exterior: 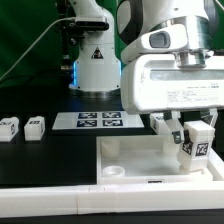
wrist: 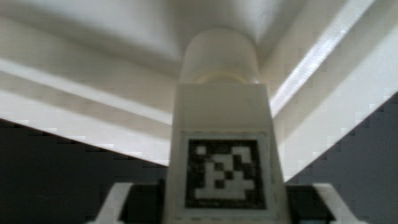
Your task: Assemble one leg
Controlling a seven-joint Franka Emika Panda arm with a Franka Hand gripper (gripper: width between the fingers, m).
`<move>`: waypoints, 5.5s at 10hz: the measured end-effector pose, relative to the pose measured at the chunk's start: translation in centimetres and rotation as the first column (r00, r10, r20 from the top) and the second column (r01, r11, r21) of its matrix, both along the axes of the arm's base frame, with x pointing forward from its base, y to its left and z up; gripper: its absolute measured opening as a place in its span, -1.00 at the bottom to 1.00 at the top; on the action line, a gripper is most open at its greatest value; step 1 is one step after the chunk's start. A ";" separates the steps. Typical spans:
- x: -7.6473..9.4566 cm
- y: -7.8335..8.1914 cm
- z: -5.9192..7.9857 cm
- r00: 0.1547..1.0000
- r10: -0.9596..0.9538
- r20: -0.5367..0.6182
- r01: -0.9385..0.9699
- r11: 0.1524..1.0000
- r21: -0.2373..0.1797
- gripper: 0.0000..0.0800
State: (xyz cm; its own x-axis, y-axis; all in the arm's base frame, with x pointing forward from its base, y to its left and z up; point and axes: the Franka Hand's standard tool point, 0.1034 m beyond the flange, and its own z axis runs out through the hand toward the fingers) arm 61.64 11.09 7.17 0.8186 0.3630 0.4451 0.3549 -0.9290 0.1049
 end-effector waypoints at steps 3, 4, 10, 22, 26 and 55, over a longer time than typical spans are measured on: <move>0.0 0.0 0.0 1.000 0.002 0.000 -0.002 1.000 -0.001 0.48; 0.0 0.0 0.0 1.000 0.002 0.000 -0.002 1.000 -0.001 0.58; 0.0 0.0 0.0 1.000 0.003 0.000 -0.003 1.000 -0.002 0.62; -0.2 0.4 1.0 0.822 -0.084 -0.563 -0.033 0.980 -0.195 0.62; 0.0 0.7 0.6 0.828 -0.079 -0.555 -0.035 0.981 -0.192 0.62; 0.7 0.7 0.4 0.611 -0.644 -0.461 0.639 0.745 -0.193 -0.26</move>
Offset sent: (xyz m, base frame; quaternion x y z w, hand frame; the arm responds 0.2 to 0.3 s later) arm 0.0000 0.0000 0.0000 0.0000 0.0000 0.0000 1.0000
